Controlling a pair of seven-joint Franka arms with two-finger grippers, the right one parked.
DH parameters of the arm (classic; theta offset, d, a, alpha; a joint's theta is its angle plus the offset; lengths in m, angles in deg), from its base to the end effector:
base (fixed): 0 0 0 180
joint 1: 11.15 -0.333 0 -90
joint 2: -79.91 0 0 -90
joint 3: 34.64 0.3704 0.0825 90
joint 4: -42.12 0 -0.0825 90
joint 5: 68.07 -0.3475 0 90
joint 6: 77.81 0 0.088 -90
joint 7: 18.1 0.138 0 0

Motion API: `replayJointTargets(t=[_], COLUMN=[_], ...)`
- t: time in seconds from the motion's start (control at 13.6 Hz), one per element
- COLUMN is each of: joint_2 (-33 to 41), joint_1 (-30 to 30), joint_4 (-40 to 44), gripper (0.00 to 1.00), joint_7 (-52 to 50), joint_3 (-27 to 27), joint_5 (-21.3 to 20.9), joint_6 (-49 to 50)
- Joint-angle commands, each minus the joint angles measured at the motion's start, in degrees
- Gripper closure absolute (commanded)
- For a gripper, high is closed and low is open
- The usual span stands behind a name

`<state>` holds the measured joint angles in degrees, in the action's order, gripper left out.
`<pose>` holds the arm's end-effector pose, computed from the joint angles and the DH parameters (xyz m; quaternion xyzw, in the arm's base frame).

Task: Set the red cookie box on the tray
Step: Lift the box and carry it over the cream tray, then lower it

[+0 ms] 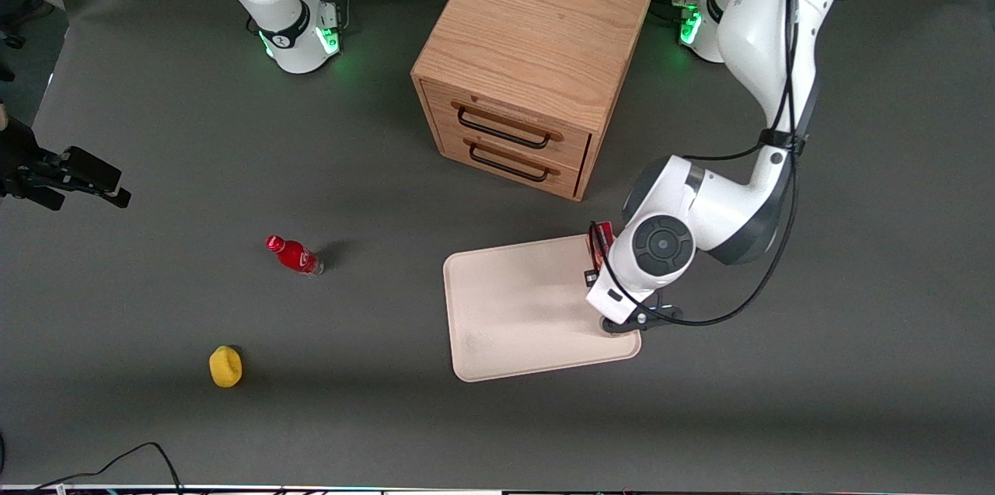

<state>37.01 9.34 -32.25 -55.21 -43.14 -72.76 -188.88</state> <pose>0.6568 -0.3235 0.3192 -0.9961 -0.0711 0.0496 0.0157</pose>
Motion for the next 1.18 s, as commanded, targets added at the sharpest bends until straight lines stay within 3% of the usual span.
replayJointTargets(t=[0.0, 0.07, 0.15, 0.37, 0.52, 0.81, 1.11], joint_2=[-0.69, -0.87, -0.70, 2.28, 7.54, 19.76, 30.38], joint_1=[0.69, 0.52, 0.69, -0.79, -4.12, -16.59, -23.90], joint_4=[2.30, 2.21, 2.30, 2.56, 2.48, 1.86, -3.47], gripper=[1.00, 0.12, 0.00, 0.00, 0.00, 0.00, 0.00], joint_7=[-1.21, -1.21, -1.90, -1.30, 0.71, 24.30, 29.99], joint_3=[0.94, 1.03, 1.11, 1.11, 0.77, 0.76, 1.29], joint_5=[-1.90, -1.99, -2.34, -1.99, -1.82, 4.94, 2.16], joint_6=[0.94, 0.94, 1.12, 4.70, 12.42, 27.19, 31.45])
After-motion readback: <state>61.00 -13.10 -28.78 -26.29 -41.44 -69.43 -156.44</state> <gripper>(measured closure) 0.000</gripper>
